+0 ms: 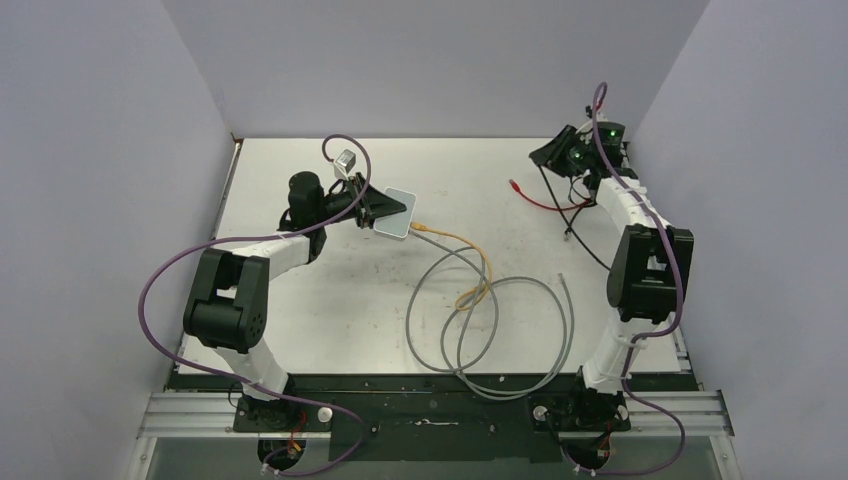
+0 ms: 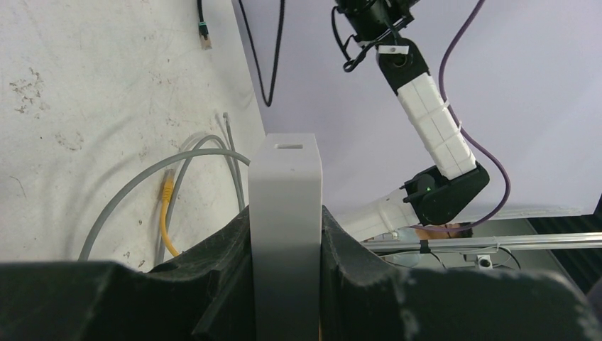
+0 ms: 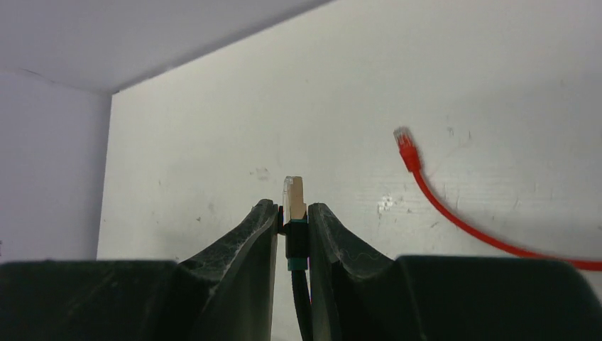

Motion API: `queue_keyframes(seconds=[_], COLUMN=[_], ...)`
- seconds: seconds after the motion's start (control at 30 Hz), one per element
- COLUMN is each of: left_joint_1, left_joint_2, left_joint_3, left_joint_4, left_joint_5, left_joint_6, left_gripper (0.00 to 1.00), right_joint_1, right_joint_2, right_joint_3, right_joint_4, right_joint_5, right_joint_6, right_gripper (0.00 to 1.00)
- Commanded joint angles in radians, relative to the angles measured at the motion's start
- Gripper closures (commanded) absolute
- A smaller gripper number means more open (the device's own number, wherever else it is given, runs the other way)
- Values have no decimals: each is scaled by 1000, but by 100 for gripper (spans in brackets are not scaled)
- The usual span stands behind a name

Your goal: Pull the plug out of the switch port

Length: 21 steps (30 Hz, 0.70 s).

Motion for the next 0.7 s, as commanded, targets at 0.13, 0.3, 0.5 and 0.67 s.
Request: queue_keyframes(seconds=[0.13, 0.3, 0.5, 0.67], left_joint_1=[-5, -4, -4, -3], left_joint_2=[4, -5, -22, -26], left_joint_3=[25, 21, 6, 7], left_joint_4=[87, 87, 83, 72], left_joint_5=[20, 15, 8, 5], left_joint_6=[-24, -24, -24, -21], left_gripper=[100, 100, 100, 100], right_joint_1=[48, 81, 89, 89], right_joint_2=[49, 201, 344, 438], right_joint_3=[-24, 163, 383, 558], right_joint_4=[151, 103, 36, 15], right_joint_5=[36, 37, 51, 55], right_joint_6=[-12, -29, -40, -5], right_gripper=[95, 95, 95, 95])
